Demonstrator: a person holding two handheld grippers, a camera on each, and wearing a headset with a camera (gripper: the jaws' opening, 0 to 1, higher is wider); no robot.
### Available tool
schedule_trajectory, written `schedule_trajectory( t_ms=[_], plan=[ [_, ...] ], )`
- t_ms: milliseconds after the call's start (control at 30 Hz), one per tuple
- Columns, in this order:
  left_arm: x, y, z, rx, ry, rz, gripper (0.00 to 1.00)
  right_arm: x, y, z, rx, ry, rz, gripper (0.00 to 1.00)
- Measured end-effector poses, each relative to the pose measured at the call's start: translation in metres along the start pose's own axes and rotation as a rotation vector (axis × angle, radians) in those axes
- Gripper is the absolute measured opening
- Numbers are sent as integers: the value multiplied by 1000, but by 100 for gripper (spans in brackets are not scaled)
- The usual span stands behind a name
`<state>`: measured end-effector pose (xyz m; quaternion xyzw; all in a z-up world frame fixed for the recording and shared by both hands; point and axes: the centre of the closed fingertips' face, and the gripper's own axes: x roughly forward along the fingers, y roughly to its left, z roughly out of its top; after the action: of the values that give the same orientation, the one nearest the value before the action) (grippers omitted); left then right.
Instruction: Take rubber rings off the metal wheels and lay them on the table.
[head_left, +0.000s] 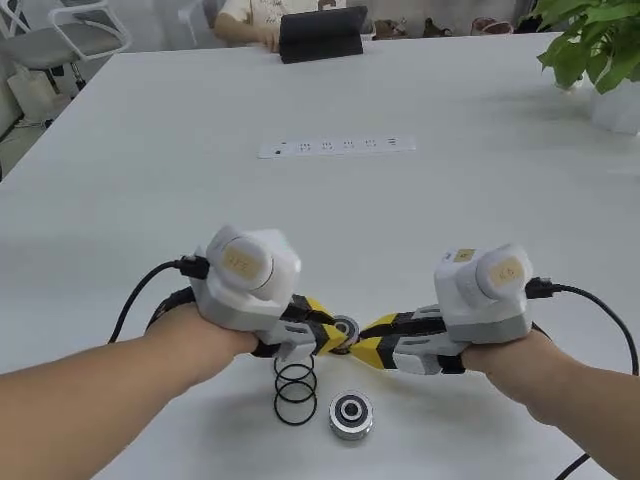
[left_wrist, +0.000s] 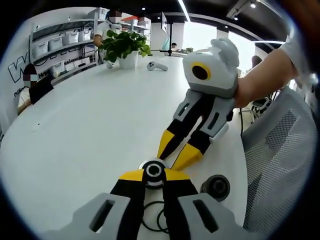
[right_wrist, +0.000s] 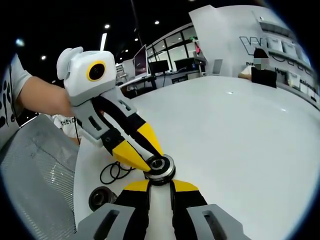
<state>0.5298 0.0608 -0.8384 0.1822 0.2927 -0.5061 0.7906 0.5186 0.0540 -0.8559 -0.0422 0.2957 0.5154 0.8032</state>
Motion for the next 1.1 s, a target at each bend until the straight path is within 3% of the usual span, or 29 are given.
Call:
schedule_trajectory(
  t_ms=[100, 600, 667, 700, 900, 1100],
  plan=[
    [1, 0, 0, 47, 13, 12, 8, 0, 0, 0, -3, 1, -2, 12],
    [1, 2, -1, 33, 12, 27, 7, 1, 0, 0, 31, -5, -19, 10],
    [0, 2, -1, 31, 11, 29, 7, -1, -4, -3, 70, -1, -42, 0],
    [0, 2, -1, 31, 11, 29, 7, 1, -2, -1, 125, -23, -27, 0],
    [0, 1, -1, 27, 10, 37, 7, 0, -4, -2, 148, -27, -48, 0],
    [0, 1, -1, 36, 16, 37, 7, -1, -6, -1, 358, -63, -37, 0]
  ],
)
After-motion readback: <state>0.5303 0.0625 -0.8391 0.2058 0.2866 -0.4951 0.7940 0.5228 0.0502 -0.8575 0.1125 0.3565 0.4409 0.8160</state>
